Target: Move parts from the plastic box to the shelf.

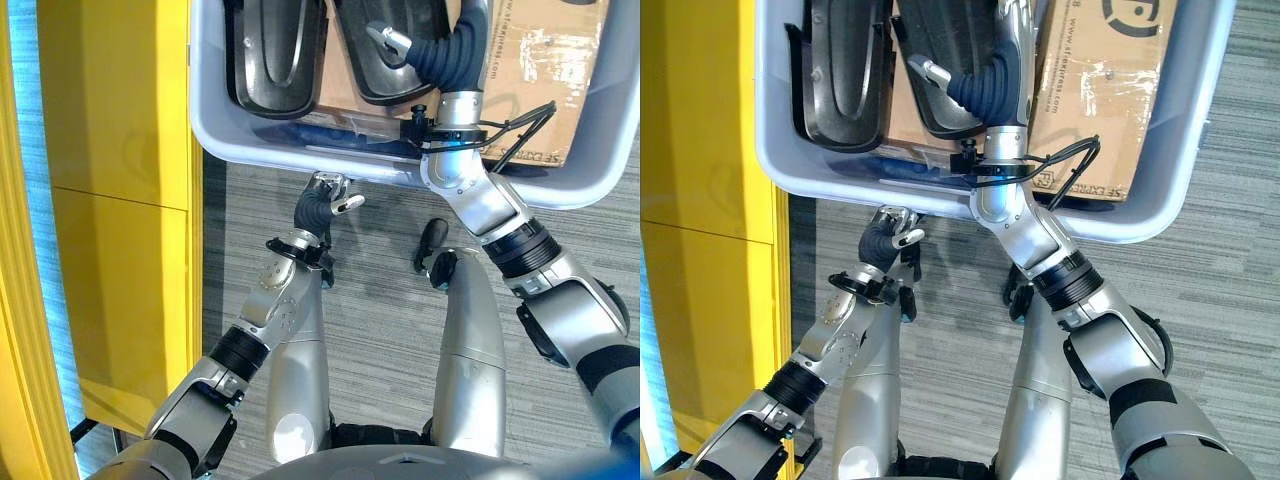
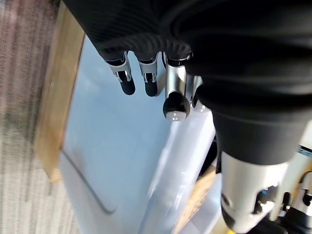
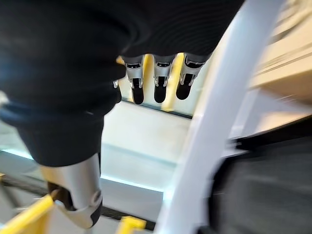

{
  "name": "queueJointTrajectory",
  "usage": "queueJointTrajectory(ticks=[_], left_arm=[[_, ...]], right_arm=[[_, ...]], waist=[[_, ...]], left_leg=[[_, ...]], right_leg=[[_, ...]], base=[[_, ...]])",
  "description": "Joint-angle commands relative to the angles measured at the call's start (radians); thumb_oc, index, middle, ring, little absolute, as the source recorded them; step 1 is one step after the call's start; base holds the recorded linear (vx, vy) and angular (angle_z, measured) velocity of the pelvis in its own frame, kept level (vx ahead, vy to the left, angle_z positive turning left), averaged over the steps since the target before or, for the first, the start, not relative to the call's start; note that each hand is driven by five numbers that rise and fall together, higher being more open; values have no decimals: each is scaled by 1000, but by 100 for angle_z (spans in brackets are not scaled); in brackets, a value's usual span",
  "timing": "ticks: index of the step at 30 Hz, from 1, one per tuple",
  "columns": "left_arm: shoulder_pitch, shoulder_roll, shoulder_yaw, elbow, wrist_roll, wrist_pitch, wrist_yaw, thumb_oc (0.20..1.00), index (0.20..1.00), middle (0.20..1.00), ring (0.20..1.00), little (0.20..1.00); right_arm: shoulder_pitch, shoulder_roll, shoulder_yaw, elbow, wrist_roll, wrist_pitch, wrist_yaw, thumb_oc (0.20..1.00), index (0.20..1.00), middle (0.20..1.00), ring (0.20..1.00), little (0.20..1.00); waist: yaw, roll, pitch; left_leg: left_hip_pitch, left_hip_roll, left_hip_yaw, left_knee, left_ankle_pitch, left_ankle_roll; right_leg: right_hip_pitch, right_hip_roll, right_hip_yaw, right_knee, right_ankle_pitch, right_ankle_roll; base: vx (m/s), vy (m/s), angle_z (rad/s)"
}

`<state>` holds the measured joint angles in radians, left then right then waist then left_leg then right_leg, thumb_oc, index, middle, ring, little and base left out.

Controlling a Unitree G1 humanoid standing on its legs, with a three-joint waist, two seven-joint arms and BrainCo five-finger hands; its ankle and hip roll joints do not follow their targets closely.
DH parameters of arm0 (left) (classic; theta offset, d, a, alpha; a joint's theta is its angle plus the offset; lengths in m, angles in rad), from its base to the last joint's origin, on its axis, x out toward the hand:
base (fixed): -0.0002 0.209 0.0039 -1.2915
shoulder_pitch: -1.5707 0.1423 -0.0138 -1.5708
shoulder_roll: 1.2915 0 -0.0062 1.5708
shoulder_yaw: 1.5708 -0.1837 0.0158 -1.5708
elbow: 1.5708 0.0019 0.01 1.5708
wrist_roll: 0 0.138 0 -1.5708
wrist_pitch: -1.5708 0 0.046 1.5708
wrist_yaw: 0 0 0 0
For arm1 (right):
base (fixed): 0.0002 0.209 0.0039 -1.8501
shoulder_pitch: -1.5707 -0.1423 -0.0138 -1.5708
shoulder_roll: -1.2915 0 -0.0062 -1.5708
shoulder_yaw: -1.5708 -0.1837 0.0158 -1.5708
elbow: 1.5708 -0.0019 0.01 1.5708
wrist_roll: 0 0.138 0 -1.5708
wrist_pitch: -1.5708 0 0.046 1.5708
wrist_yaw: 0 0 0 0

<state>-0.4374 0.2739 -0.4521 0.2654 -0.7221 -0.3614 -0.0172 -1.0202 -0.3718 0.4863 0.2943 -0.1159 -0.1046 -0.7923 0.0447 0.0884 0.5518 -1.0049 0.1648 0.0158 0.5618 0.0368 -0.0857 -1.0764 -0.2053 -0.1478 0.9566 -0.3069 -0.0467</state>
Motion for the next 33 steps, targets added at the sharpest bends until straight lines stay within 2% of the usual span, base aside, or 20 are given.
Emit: queueJointTrajectory(ticks=[1, 4, 9, 11, 12, 14, 17, 18, 19, 21, 23, 25, 27, 28, 30, 33], left_arm=[[-92, -31, -11, 10, 40, -25, 51, 1000, 1000, 1000, 1000, 1000], [-148, -63, -24, 63, 48, -38, 89, 1000, 1000, 1000, 1000, 1000], [-189, -98, -28, 86, 58, -40, 138, 1000, 1000, 1000, 1000, 1000], [-204, -105, -27, 100, 57, -34, 146, 1000, 1000, 1000, 1000, 1000], [-221, -109, -22, 116, 53, -24, 140, 1000, 1000, 1000, 1000, 1000], [-231, -108, -20, 125, 55, -18, 134, 1000, 1000, 1000, 1000, 1000], [-252, -106, -23, 141, 41, -13, 126, 1000, 1000, 1000, 1000, 1000], [-259, -105, -24, 143, 34, -6, 127, 1000, 1000, 1000, 1000, 1000], [-271, -102, -29, 154, 28, -8, 127, 1000, 1000, 1000, 1000, 1000], [-279, -100, -34, 165, 21, -14, 127, 1000, 1000, 1000, 1000, 1000], [-280, -95, -39, 178, 14, -28, 125, 1000, 1000, 1000, 1000, 1000], [-267, -88, -41, 180, 13, -34, 110, 1000, 1000, 1000, 1000, 1000], [-263, -85, -40, 185, 14, -35, 93, 1000, 1000, 1000, 1000, 1000], [-251, -73, -48, 192, 20, -45, 70, 1000, 1000, 1000, 1000, 1000], [-245, -59, -55, 200, 14, -56, 56, 1000, 1000, 1000, 1000, 1000], [-242, -35, -65, 216, 8, -71, 35, 1000, 1000, 1000, 1000, 1000]], right_arm=[[-62, 18, -13, 30, -3, -42, -137, 1000, 1000, 1000, 1000, 1000], [-93, 8, -50, 80, -104, -63, -234, 1000, 1000, 1000, 1000, 1000], [-110, 4, -52, 66, 18, -22, -135, 1000, 1000, 1000, 1000, 1000], [-117, 9, -44, 89, 93, -19, -81, 1000, 1000, 1000, 1000, 1000], [-118, 19, -38, 118, 167, 13, -4, 1000, 1000, 1000, 1000, 1000], [-126, 24, -29, 144, 173, 21, 32, 1000, 1000, 1000, 1000, 1000], [-164, 19, 20, 222, 84, 41, -12, 1000, 1000, 1000, 1000, 1000], [-190, 5, 33, 241, -12, 51, -56, 1000, 1000, 1000, 1000, 1000], [-233, -14, 48, 256, -171, 74, -113, 1000, 1000, 1000, 1000, 1000], [-277, -38, 70, 247, -346, 98, -108, 1000, 1000, 1000, 1000, 1000], [-319, -67, 104, 212, -487, 130, -34, 1000, 1000, 1000, 1000, 1000], [-398, -117, 227, 169, -665, 216, 182, 1000, 1000, 1000, 1000, 1000], [-430, -127, 299, 183, -718, 222, 259, 1000, 1000, 1000, 1000, 1000], [-465, -143, 410, 211, -761, 271, 276, 1000, 1000, 1000, 1000, 1000], [-490, -145, 468, 229, -781, 301, 300, 1000, 1000, 1000, 1000, 1000], [-520, -142, 543, 309, -810, 313, 331, 1000, 1000, 1000, 1000, 1000]], waist=[[10, -12, -32], [-6, -18, -32], [-25, -21, -32], [-29, -23, -32], [-30, -25, -32], [-27, -25, -32], [-17, -24, -32], [-14, -23, -32], [-10, -22, -32], [-7, -22, -32], [-4, -24, -32], [9, -31, -32], [18, -32, -32], [34, -38, -32], [45, -45, -32], [67, -58, -32]], left_leg=[[6, -6, 8, -11, -34, 8], [0, -2, 14, -11, -38, 5], [1, 2, 26, -16, -38, 0], [4, 2, 26, -19, -37, -2], [5, 0, 25, -23, -35, -3], [4, 1, 26, -25, -34, -4], [4, 4, 24, -24, -31, -5], [2, 2, 21, -19, -32, -4], [0, 1, 19, -17, -33, -3], [-1, -1, 15, -16, -34, -3], [-3, -5, 11, -13, -35, -3], [-4, -10, 2, -9, -35, -2], [-8, -11, -1, -6, -36, 1], [-17, -8, -10, 2, -34, 4], [-23, -9, -20, 5, -35, 8], [-29, -8, -36, 3, -35, 13]], right_leg=[[44, 77, 30, 6, 9, 41], [41, 81, 32, 0, 9, 44], [38, 89, 43, -8, 10, 46], [40, 90, 44, -11, 10, 45], [41, 90, 44, -14, 10, 44], [41, 90, 42, -15, 10, 43], [44, 85, 33, -11, 9, 40], [45, 83, 31, -8, 9, 40], [47, 80, 27, -8, 10, 42], [50, 79, 23, -12, 11, 45], [54, 77, 18, -16, 12, 47], [63, 71, 10, -21, 13, 50], [65, 69, 4, -20, 12, 49], [65, 62, -7, -13, 13, 49], [67, 56, -19, -10, 14, 50], [74, 50, -39, -12, 18, 51]], base=[[-10, -3, -8], [-11, 24, -7], [4, 44, -6], [3, 15, -15], [2, -2, -8], [0, 0, 0], [0, 0, 0], [0, 0, 0], [0, 0, 0], [4, 11, 2], [0, 0, 0], [0, 0, 0], [2, -41, 2], [2, -90, 7], [-5, -107, 9], [-8, -99, 9]])
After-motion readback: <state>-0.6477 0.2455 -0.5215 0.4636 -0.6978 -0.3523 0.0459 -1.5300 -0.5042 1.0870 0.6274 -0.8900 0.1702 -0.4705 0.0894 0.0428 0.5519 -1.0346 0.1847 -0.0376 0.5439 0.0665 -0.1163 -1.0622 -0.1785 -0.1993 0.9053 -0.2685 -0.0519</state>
